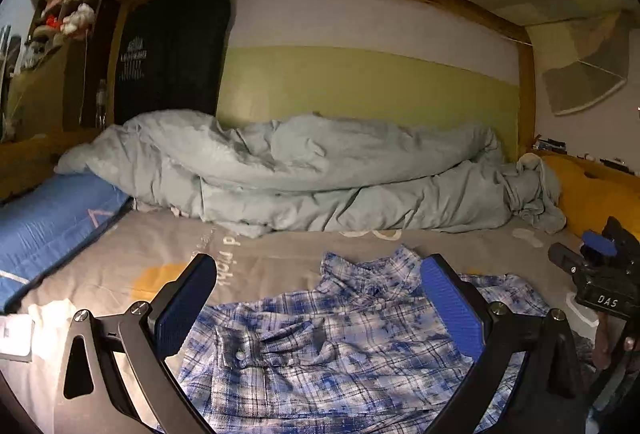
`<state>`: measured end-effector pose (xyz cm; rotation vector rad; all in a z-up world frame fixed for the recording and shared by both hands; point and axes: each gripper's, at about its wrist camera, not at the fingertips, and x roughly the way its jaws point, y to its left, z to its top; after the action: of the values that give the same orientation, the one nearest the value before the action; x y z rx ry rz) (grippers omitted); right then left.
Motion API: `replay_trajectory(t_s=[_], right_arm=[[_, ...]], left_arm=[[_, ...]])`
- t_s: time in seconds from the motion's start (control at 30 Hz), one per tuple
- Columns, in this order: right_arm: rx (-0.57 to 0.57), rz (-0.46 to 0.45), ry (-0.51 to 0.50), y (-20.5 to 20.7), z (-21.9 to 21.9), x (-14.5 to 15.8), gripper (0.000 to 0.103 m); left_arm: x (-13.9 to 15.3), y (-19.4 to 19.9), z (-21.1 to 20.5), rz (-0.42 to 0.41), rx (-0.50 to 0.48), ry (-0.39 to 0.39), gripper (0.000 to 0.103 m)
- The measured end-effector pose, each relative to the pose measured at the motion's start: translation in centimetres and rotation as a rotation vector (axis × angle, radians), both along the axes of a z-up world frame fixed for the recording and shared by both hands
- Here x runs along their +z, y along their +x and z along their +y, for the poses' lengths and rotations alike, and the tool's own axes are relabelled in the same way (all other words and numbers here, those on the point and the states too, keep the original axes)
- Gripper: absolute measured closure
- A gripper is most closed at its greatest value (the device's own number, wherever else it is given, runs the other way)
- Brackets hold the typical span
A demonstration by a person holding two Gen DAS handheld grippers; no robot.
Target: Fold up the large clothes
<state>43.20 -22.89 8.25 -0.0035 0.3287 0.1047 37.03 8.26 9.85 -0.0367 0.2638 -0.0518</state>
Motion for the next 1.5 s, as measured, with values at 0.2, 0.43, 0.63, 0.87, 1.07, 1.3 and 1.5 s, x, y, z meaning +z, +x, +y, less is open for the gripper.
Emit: replay_trajectory(t_s=[0.2, 0.43, 0.63, 0.87, 1.07, 1.3, 1.5], right_arm=[[0.004, -0.045, 0.013, -1.8, 0.7, 1.4, 0.001], [-0.001, -0.040, 0.021, -4.1, 0.0, 3.4, 0.001], [-0.006, -0.018, 0.031, -9.5, -1.2, 6.5, 0.001], [0.009, 0.036, 0.109, -15.4, -1.9, 8.0, 0.001], [-0.016, 0.060, 0.091, -19.9, -2.2, 7.1, 0.001], [0.066, 0.188, -0.028, -21.6, -1.2, 2.3, 0.001], [0.104, 0.409, -0.053, -18.9, -1.7, -3.5, 0.001]], left_arm=[[1.0, -1.4, -1.4, -0.023, -0.026, 0.023, 0.000], [1.5, -2.7, -3.6, -0.017, -0.040, 0.086, 0.000], [3.4, -8.6, -6.6, -0.039, -0.076, 0.151, 0.000], [5.7, -14.5, -7.1, 0.005, -0.094, 0.044, 0.000], [4.3, -18.2, -7.4, 0.037, -0.059, 0.073, 0.000], [-1.3, -18.6, -6.6, 0.201, -0.051, 0.078, 0.000], [-7.3, -17.4, -6.4, 0.382, -0.093, 0.130, 0.000]])
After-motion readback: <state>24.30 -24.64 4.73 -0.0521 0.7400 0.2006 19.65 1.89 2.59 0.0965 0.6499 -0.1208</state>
